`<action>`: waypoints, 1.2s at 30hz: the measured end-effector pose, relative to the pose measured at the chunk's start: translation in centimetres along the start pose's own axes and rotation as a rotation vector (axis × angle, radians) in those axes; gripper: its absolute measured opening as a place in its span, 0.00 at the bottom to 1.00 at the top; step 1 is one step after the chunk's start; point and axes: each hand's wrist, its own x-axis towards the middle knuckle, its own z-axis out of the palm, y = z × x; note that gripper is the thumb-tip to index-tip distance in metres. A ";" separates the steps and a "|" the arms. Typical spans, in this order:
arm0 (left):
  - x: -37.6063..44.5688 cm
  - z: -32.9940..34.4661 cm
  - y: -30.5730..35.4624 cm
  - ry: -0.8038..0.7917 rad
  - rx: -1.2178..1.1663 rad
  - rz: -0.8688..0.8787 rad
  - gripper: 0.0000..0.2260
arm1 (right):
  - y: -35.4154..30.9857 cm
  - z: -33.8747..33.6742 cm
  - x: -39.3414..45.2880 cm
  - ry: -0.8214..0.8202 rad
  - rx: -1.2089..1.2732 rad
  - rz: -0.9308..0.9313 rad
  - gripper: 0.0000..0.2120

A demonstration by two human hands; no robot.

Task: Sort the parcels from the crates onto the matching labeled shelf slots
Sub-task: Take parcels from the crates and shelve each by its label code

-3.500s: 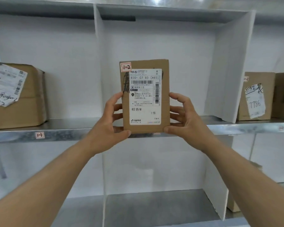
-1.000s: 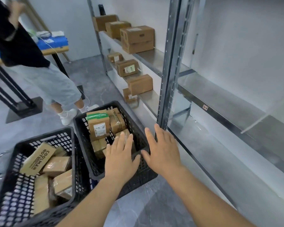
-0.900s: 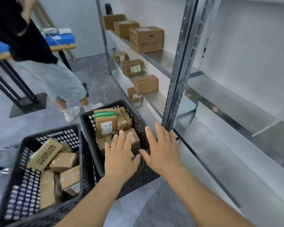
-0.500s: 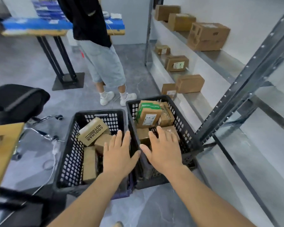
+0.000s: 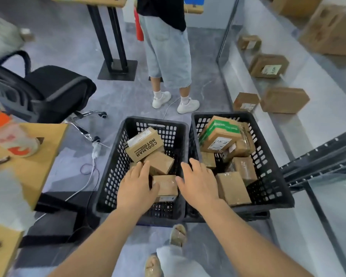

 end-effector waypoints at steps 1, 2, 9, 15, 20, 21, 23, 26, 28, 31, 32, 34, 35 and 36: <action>0.7 -0.1 -0.2 -0.004 -0.008 -0.016 0.30 | 0.1 0.2 1.1 -0.002 0.011 -0.009 0.21; 1.4 -0.2 -0.3 -0.012 -0.014 -0.032 0.29 | 0.1 0.5 2.2 -0.009 0.021 -0.016 0.21; 8.3 0.3 -2.8 -0.061 -0.038 -0.146 0.23 | 1.7 2.7 10.3 -0.089 0.058 -0.021 0.23; 13.3 4.1 -7.1 -0.149 -0.063 -0.254 0.25 | 2.6 7.1 16.0 -0.183 0.066 0.010 0.22; 17.9 6.9 -11.0 -0.189 -0.213 -0.319 0.24 | 1.7 11.3 19.7 -0.243 0.099 0.044 0.22; 19.1 7.6 -11.8 -0.182 -0.271 -0.334 0.23 | 1.6 12.0 20.5 -0.248 0.130 0.063 0.22; 21.2 8.8 -12.8 -0.174 -0.405 -0.399 0.22 | 1.3 13.4 22.5 -0.248 0.205 0.099 0.24; 23.7 10.5 -13.8 -0.160 -0.540 -0.539 0.21 | 1.2 14.9 25.8 -0.216 0.283 0.134 0.28; 25.0 11.6 -14.7 -0.161 -0.608 -0.597 0.22 | 0.8 15.3 28.2 -0.176 0.320 0.126 0.29; 26.5 13.0 -15.8 -0.152 -0.724 -0.675 0.25 | 0.0 15.5 31.5 -0.130 0.411 0.081 0.31; 27.0 13.5 -16.2 -0.146 -0.783 -0.713 0.26 | -0.2 15.5 32.3 -0.124 0.457 0.079 0.32; 27.4 14.0 -16.6 -0.128 -0.903 -0.767 0.31 | -0.4 15.9 33.5 -0.146 0.561 0.102 0.31; 27.5 14.3 -16.7 -0.131 -0.938 -0.777 0.34 | -0.5 16.2 33.8 -0.169 0.600 0.113 0.31; 27.5 14.4 -16.7 -0.129 -0.965 -0.790 0.37 | -0.5 16.5 33.8 -0.186 0.622 0.118 0.31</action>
